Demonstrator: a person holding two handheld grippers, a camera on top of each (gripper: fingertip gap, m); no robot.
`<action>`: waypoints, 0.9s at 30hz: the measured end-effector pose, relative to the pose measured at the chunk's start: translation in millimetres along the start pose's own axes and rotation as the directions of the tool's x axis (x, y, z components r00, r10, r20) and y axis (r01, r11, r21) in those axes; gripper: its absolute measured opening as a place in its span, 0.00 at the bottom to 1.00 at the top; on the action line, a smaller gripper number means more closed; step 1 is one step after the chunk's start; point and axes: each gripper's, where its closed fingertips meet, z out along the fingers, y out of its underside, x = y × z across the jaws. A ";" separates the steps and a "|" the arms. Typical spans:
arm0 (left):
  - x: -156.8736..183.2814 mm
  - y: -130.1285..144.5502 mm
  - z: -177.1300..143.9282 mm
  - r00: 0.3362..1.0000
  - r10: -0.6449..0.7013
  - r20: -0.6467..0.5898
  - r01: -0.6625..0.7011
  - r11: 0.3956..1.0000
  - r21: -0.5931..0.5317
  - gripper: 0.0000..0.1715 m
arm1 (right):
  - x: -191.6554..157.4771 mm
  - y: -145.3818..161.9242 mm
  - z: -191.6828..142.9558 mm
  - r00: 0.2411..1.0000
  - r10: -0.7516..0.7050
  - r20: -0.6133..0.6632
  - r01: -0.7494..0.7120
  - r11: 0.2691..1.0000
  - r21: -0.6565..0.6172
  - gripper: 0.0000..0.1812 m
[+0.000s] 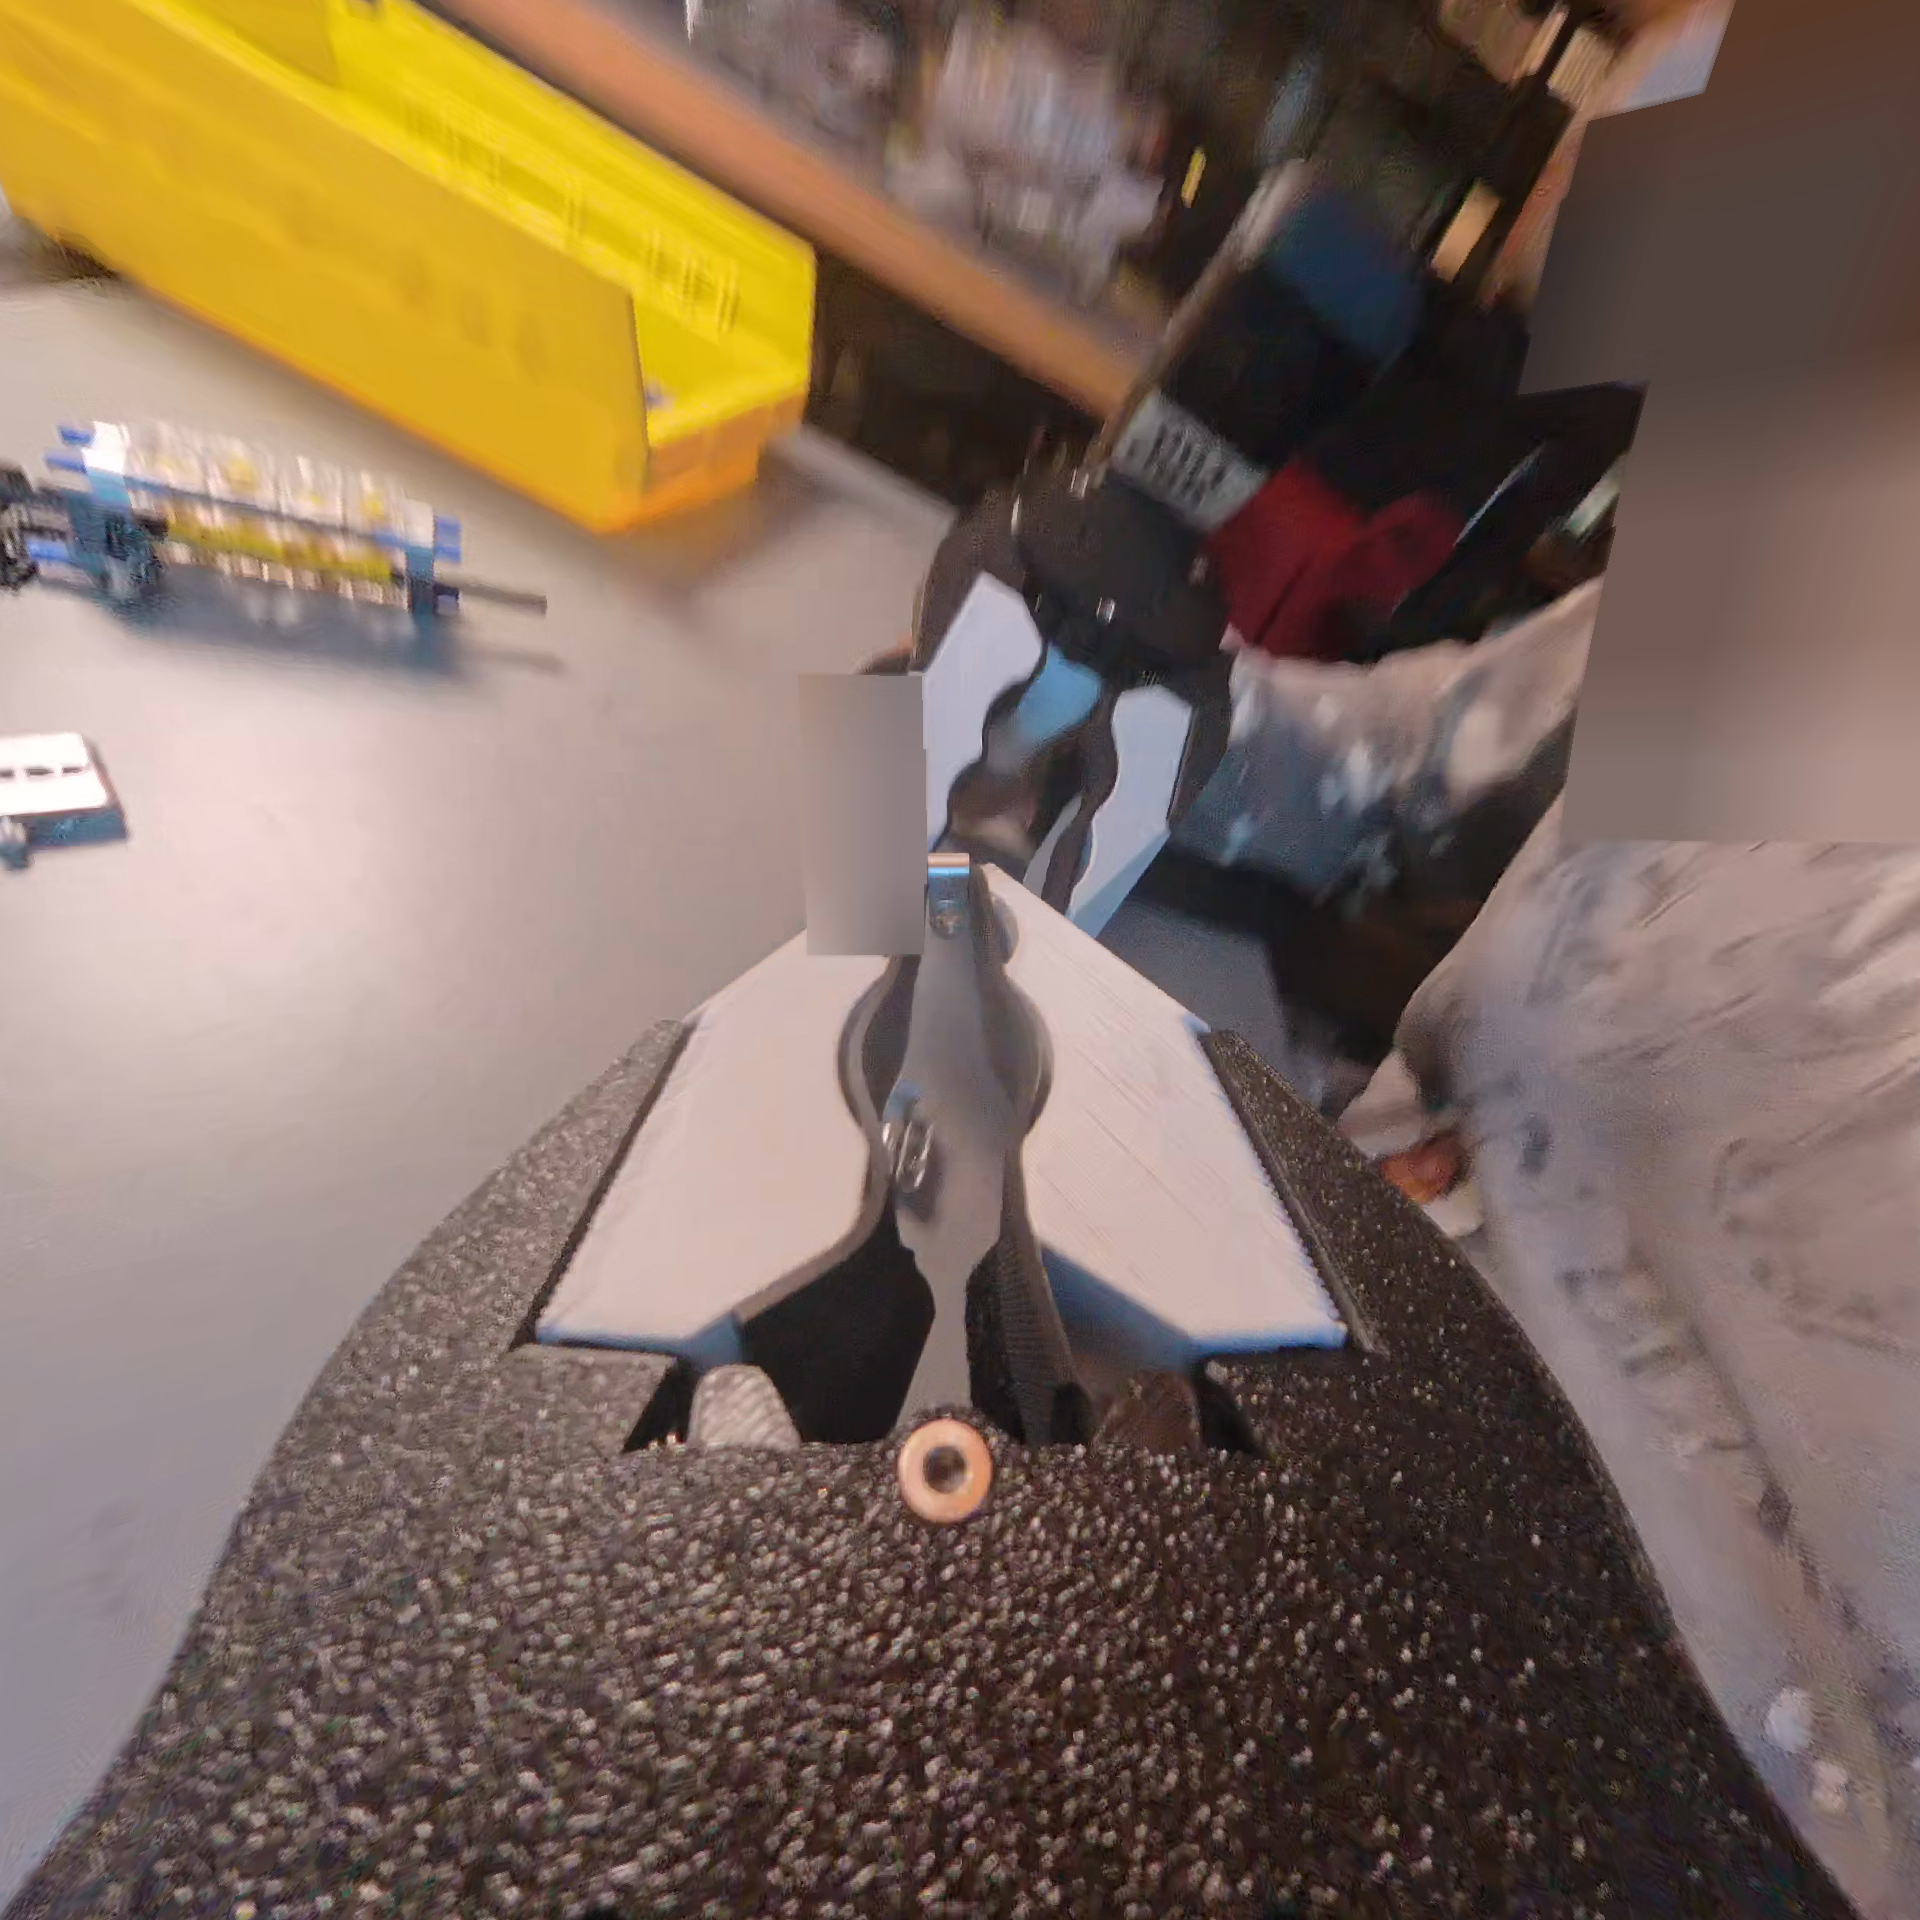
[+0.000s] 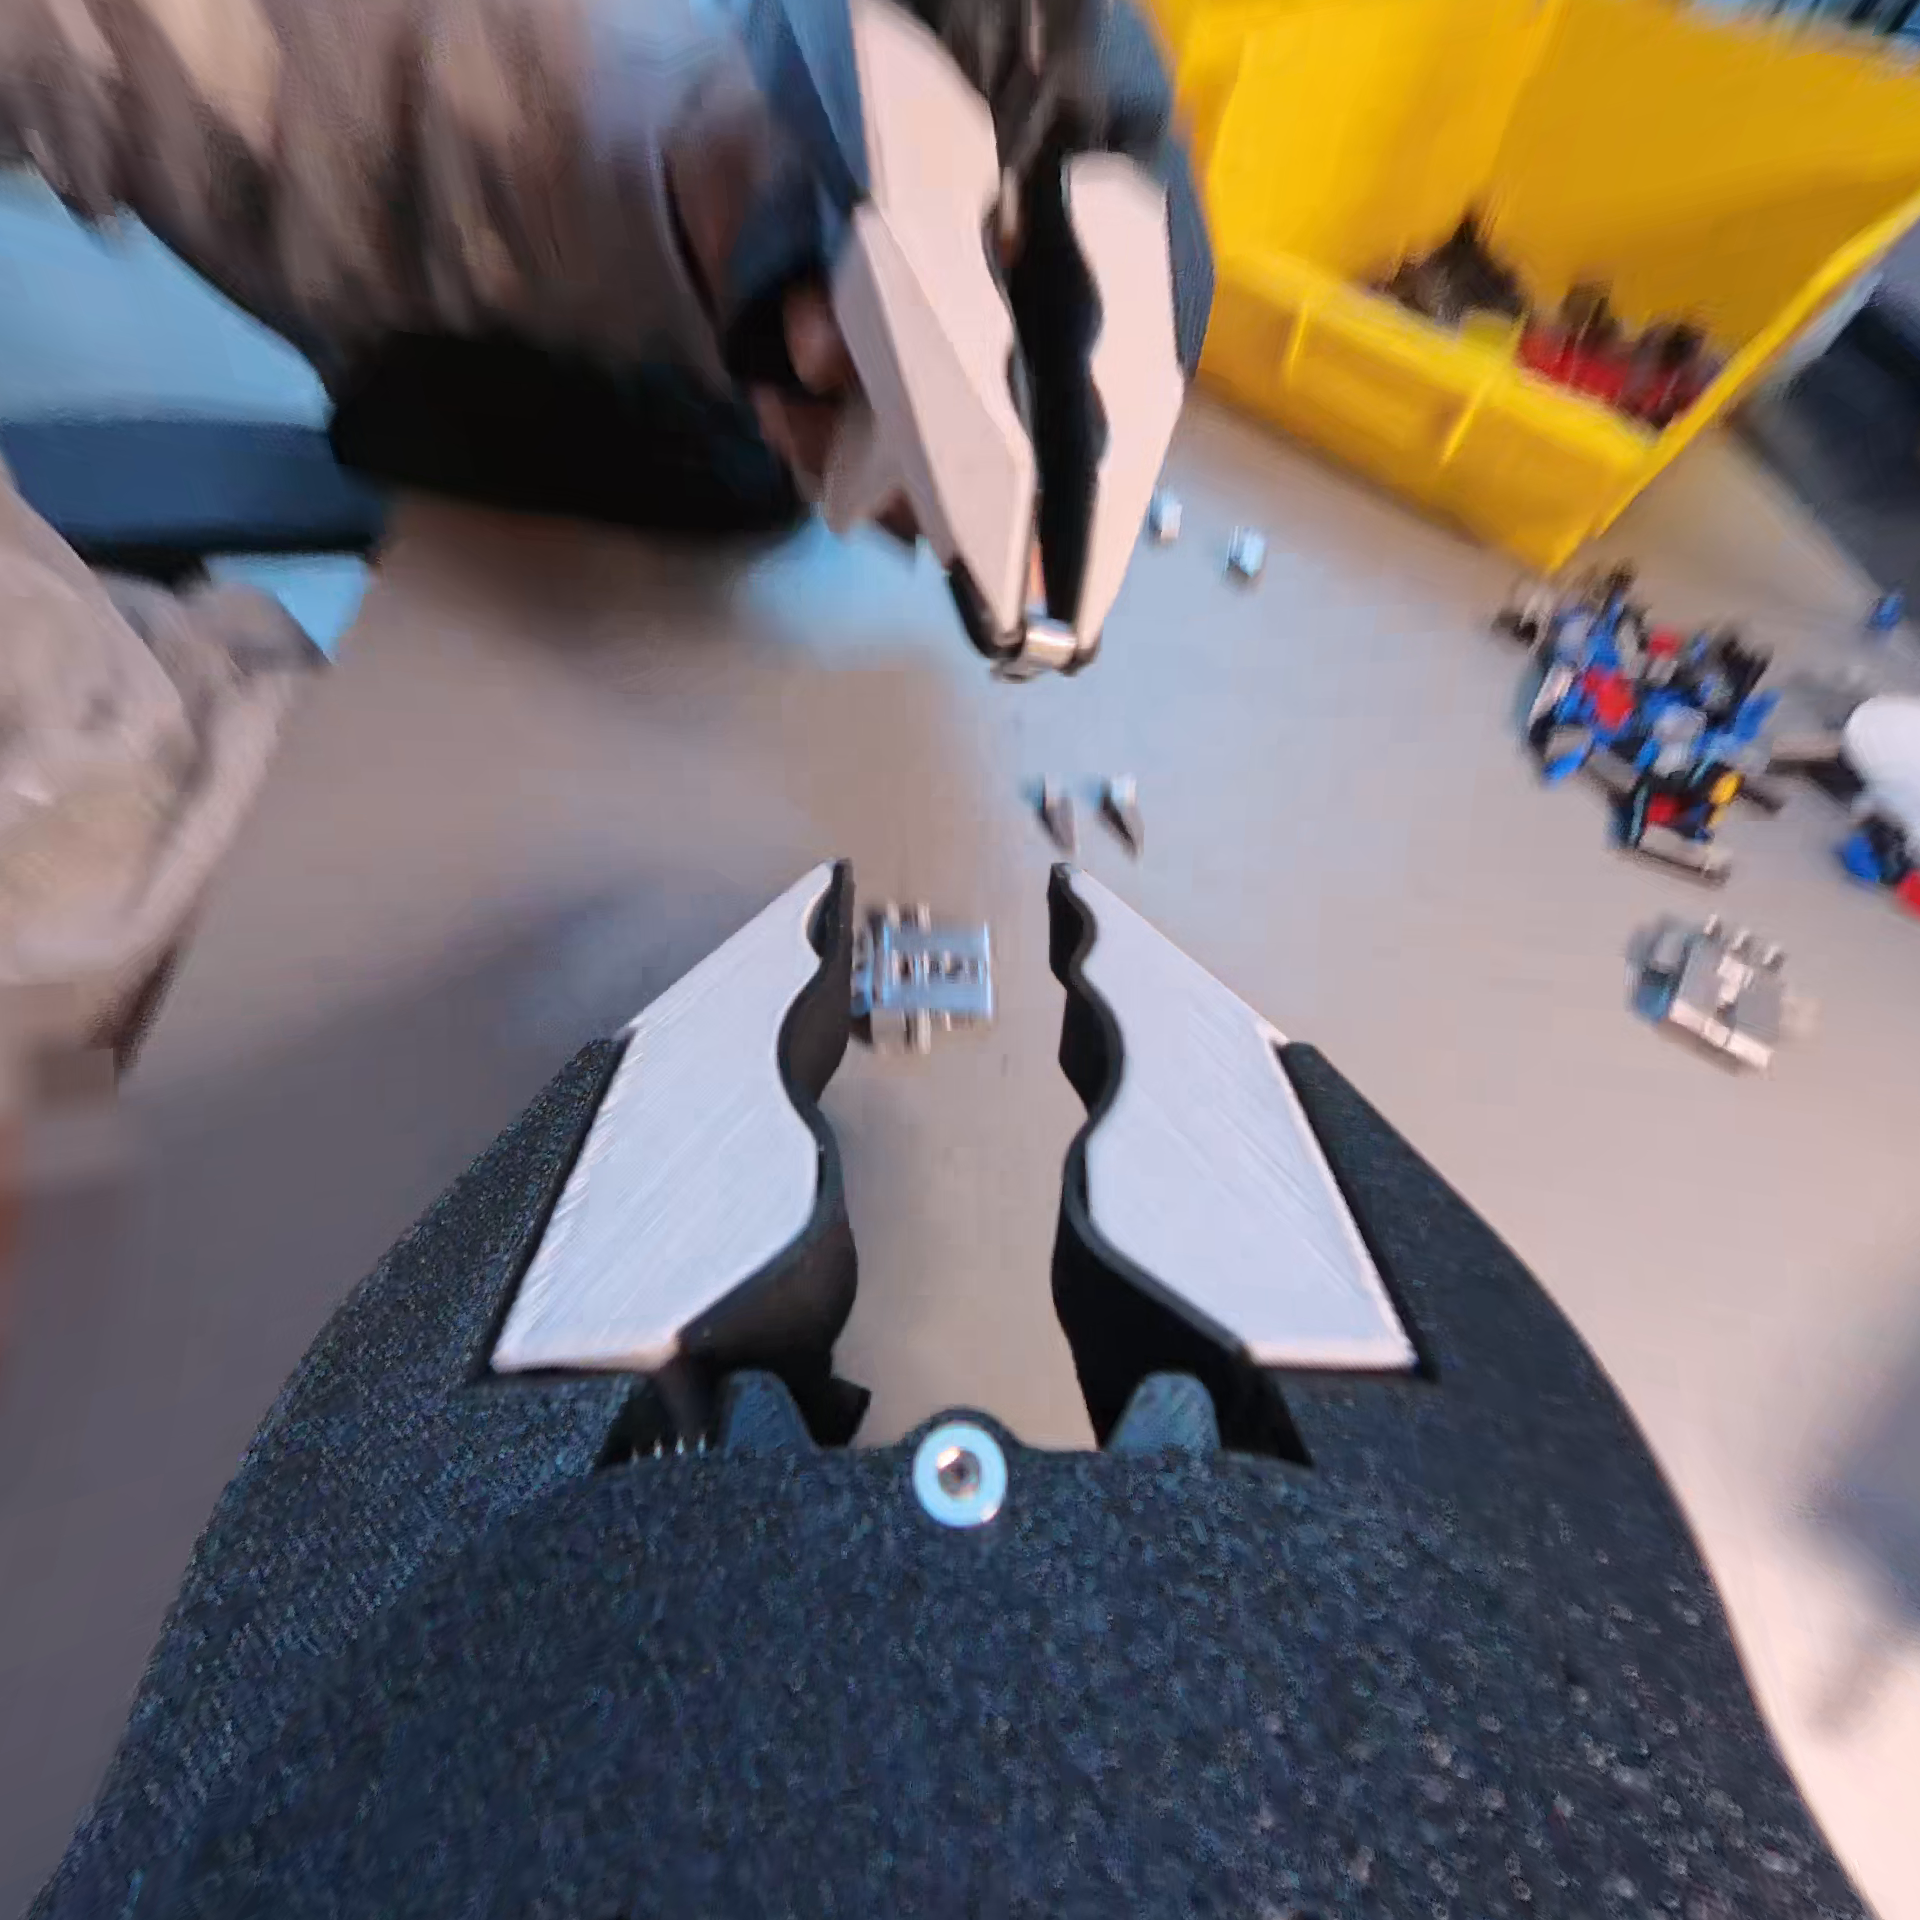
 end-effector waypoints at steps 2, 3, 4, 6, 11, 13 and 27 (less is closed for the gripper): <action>8.2 -28.3 -12.6 0.992 -0.064 -0.109 0.088 0.967 0.239 0.04 | 1.2 -30.6 -9.5 1.000 0.019 -0.017 -0.016 0.986 0.167 0.16; 12.5 -38.5 -17.8 0.985 -0.069 -0.159 0.118 0.938 0.325 0.04 | 1.8 -40.6 -11.5 0.999 0.047 -0.019 -0.041 0.974 0.224 0.14; 16.0 -45.7 -20.9 0.979 -0.062 -0.196 0.135 0.912 0.387 0.04 | 1.2 -47.8 -10.9 0.996 0.094 0.001 -0.091 0.960 0.264 0.15; 21.8 -53.1 -21.3 0.969 -0.037 -0.245 0.148 0.880 0.451 0.03 | -0.8 -60.0 -7.4 0.977 0.200 0.068 -0.211 0.918 0.336 0.15; 28.6 -50.3 -10.7 0.961 0.009 -0.277 0.124 0.881 0.457 0.04 | 3.9 -83.4 -13.6 0.921 0.339 0.193 -0.390 0.789 0.475 0.10; 29.7 -45.4 -9.1 0.963 0.031 -0.269 0.097 0.888 0.450 0.04 | 6.5 -85.3 -17.9 0.912 0.355 0.206 -0.410 0.764 0.499 0.05; 18.8 -4.3 -1.2 0.972 0.208 -0.108 -0.192 0.971 0.139 0.04 | -0.1 -48.0 -5.1 0.995 0.103 0.016 -0.103 0.957 0.272 0.03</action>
